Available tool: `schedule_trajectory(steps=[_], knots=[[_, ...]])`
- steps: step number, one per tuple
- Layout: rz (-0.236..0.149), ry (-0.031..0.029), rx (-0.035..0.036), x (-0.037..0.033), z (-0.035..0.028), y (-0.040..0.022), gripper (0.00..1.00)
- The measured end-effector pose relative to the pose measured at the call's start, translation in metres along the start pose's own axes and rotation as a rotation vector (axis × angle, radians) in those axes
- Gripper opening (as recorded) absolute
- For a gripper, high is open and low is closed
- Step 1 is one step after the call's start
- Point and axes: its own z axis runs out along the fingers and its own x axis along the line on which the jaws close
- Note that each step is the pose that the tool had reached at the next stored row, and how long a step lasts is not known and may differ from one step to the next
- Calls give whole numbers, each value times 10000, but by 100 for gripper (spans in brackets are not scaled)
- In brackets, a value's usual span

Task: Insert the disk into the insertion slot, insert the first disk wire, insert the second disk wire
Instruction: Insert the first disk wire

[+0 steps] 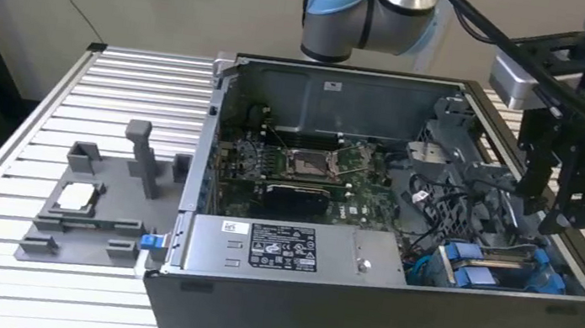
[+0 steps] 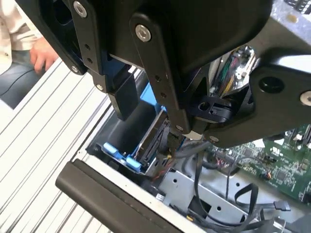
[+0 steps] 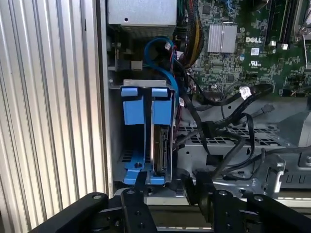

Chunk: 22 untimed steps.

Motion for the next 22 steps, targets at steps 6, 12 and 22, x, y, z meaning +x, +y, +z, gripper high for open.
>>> schedule_trajectory(steps=[6, 12, 22], knots=[[-116, -2, 92, -95, 15, 4, 53], [-118, 9, 143, -114, 19, 5, 51], [-120, 11, 213, -137, 21, 5, 19]])
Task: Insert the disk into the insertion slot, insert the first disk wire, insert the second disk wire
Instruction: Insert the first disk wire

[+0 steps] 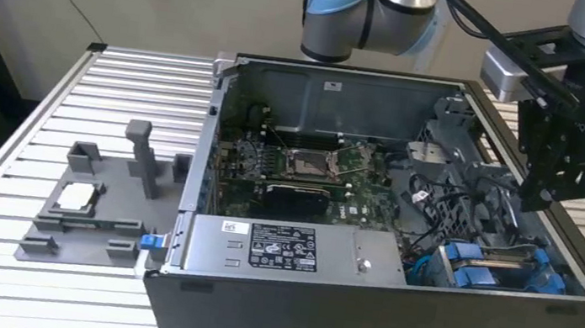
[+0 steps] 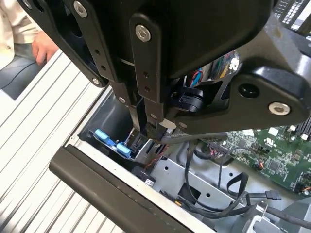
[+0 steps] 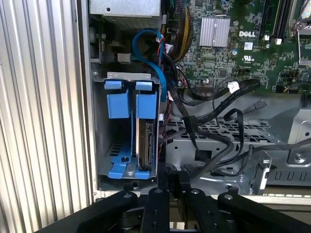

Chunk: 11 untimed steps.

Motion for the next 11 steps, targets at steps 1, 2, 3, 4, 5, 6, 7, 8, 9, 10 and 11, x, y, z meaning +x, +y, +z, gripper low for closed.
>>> schedule_trajectory(steps=[1, 2, 3, 4, 5, 6, 7, 8, 9, 10, 11], knots=[[0, 0, 0, 0, 0, 0, 19], [0, 0, 0, 0, 0, 0, 19], [0, 0, 0, -1, 0, 0, 19], [0, 0, 0, -1, 0, 0, 19], [0, 0, 0, -1, 0, 0, 19], [0, 3, 0, -1, 1, 0, 19], [-5, 21, -48, -1, 3, -1, 19], [-9, 49, -130, -1, 5, -3, 19], [-15, 76, -209, 0, 6, -7, 19], [-21, 101, -288, -1, 10, -12, 19], [-27, 128, -358, -1, 12, -18, 19]])
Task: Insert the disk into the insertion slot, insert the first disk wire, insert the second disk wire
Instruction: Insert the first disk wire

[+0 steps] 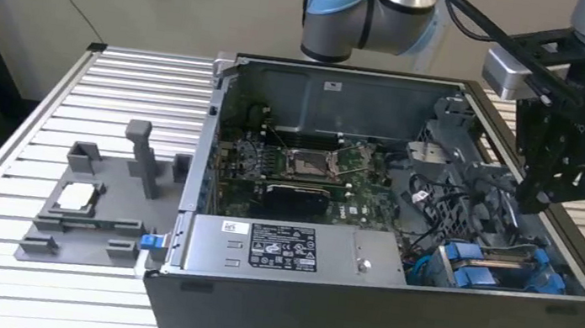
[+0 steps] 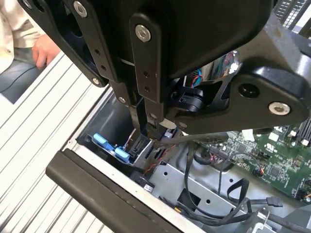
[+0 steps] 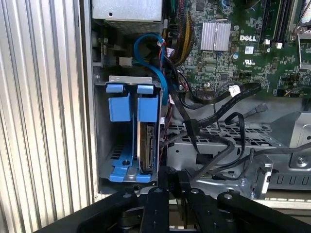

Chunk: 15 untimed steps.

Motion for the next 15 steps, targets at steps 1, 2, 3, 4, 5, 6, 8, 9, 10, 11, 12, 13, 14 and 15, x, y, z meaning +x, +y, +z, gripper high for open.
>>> schedule_trajectory(steps=[1, 2, 3, 4, 5, 6, 8, 9, 10, 11, 12, 13, 14, 15], knots=[[-5, 21, -69, 0, 4, -6, 19], [-9, 36, -145, 1, 8, -14, 19], [-11, 47, -229, 2, 12, -23, 19], [-13, 52, -300, 3, 17, -32, 19], [-14, 51, -365, 4, 24, -41, 19], [-14, 50, -423, 6, 30, -51, 19], [-15, 46, -533, 10, 42, -70, 19], [-16, 45, -580, 12, 48, -79, 19], [-16, 44, -631, 14, 54, -88, 19], [-16, 42, -689, 16, 59, -98, 19], [-16, 42, -758, 18, 66, -109, 19], [-17, 39, -814, 19, 73, -118, 19], [-17, 37, -866, 20, 79, -127, 19], [-17, 37, -911, 22, 84, -134, 19]])
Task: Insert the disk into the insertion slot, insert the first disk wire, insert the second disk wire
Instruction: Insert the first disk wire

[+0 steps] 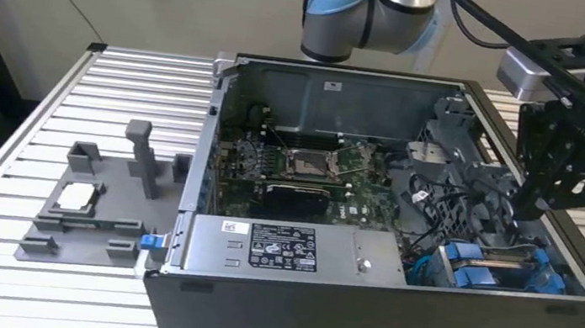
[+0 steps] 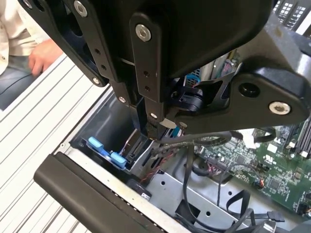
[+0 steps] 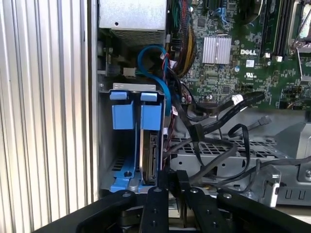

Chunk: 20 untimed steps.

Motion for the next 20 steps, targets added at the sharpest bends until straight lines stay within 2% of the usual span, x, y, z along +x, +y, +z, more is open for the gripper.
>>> schedule_trajectory(steps=[3, 12, 16, 18, 19, 20], knots=[[-2, 8, -74, 1, 6, -10, 19], [0, 7, -85, 10, 40, -16, 19], [2, -12, -162, 53, 70, -67, 19], [4, -38, -204, 73, 90, -85, 19], [9, -93, -205, 88, 99, -89, 19], [19, -185, -202, 104, 107, -90, 19]])
